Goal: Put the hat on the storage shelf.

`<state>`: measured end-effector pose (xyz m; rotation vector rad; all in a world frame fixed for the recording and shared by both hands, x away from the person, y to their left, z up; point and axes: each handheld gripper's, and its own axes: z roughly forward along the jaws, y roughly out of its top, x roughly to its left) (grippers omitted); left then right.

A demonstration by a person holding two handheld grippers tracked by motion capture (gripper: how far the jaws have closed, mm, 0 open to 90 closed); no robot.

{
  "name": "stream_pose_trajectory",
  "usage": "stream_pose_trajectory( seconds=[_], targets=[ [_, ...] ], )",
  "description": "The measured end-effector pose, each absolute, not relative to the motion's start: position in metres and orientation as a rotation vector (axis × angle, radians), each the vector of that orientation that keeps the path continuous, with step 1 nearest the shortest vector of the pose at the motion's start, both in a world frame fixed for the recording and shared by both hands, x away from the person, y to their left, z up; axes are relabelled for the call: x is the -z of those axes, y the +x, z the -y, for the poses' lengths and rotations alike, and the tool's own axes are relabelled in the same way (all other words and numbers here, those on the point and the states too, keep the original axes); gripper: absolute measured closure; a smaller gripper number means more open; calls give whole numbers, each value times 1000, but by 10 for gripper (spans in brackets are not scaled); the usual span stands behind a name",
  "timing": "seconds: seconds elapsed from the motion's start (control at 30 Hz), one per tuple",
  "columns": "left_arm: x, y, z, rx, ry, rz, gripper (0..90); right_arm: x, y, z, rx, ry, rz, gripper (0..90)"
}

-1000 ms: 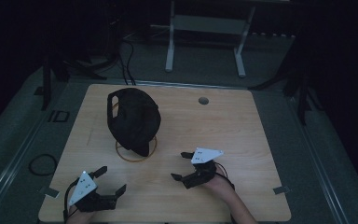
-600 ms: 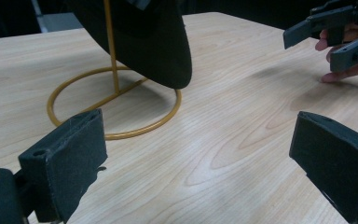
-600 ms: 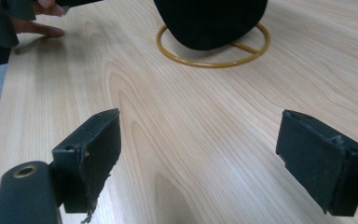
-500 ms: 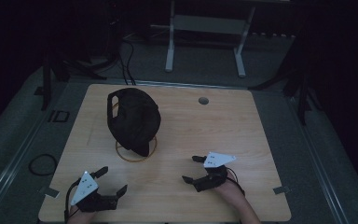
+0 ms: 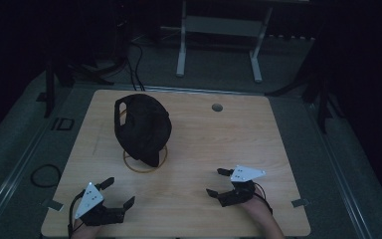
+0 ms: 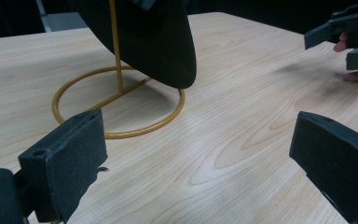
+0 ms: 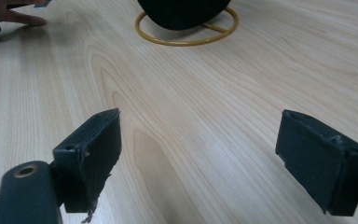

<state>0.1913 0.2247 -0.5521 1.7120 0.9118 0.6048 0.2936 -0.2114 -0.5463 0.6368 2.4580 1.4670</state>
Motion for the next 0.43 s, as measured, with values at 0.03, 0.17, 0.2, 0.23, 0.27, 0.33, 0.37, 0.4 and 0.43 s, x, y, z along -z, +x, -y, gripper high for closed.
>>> stream_pose_trajectory(
  seconds=[0.03, 0.17, 0.2, 0.23, 0.27, 0.33, 0.37, 0.4, 0.43],
  targets=[
    [552, 191, -225, -602, 1712, -910, 42, 548, 292, 216, -1459, 652, -2453, 141],
    [553, 191, -223, -602, 1719, -909, 41, 551, 289, 222, -1436, 669, -2452, 140],
    [553, 191, -223, -603, 1718, -909, 42, 551, 289, 224, -1435, 673, -2449, 141],
    [553, 191, -223, -600, 1719, -907, 42, 552, 289, 225, -1440, 681, -2444, 141],
    [553, 191, -223, -604, 1721, -909, 42, 552, 289, 226, -1443, 685, -2442, 141],
    [553, 191, -223, -598, 1717, -909, 42, 552, 290, 227, -1444, 692, -2438, 140],
    [553, 191, -224, -598, 1720, -909, 42, 553, 290, 226, -1437, 692, -2443, 141],
    [553, 191, -224, -598, 1720, -909, 42, 553, 290, 226, -1437, 692, -2443, 141],
    [553, 191, -224, -596, 1718, -910, 42, 554, 290, 225, -1420, 683, -2444, 141]
  ],
)
